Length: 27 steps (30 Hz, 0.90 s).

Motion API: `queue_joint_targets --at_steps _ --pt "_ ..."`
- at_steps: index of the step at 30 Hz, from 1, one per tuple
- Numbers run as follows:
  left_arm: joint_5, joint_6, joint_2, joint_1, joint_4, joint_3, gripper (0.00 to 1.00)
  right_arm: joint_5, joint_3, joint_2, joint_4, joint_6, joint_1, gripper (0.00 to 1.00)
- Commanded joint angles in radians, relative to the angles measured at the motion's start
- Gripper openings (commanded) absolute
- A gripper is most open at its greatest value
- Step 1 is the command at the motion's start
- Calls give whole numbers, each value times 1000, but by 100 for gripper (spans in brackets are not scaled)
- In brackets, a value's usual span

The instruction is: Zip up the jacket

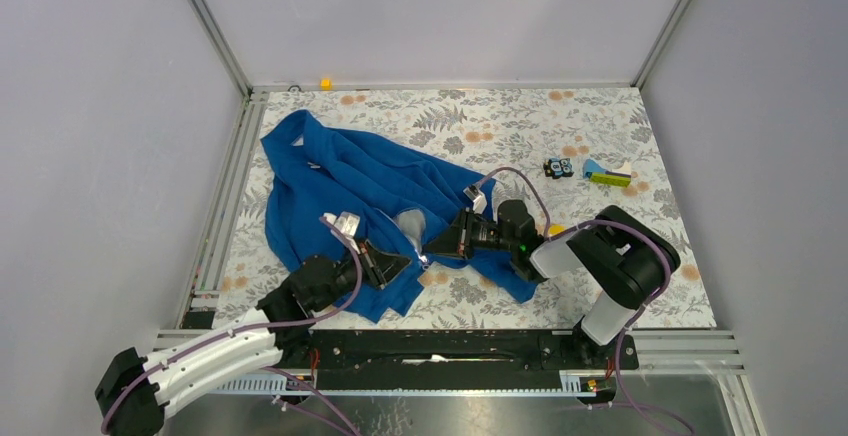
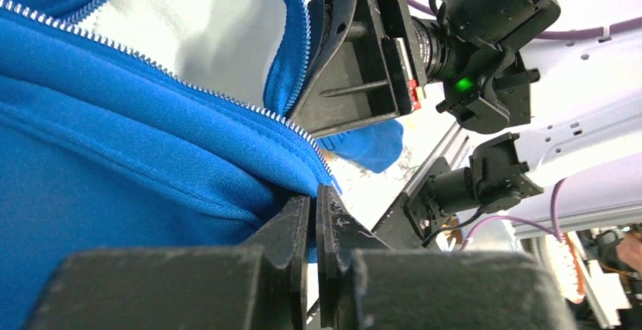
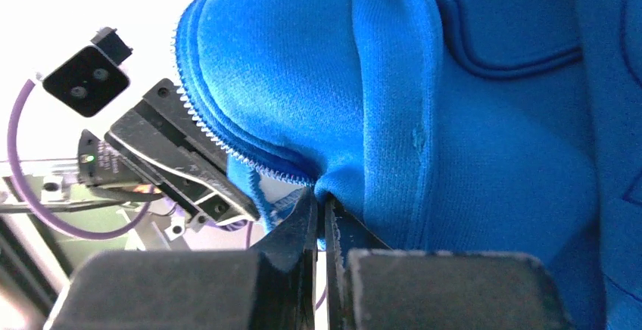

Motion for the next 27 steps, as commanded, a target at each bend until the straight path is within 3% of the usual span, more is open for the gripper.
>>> queue_joint_targets --at_steps 1,11,27 --pt "13 121 -34 0 144 -34 0 -42 -11 19 254 95 10 0" --pt "-71 141 -126 0 217 -96 0 -34 -9 -11 218 61 8 0" --pt "-190 125 -78 -1 190 -76 0 42 17 -43 151 29 45 0"
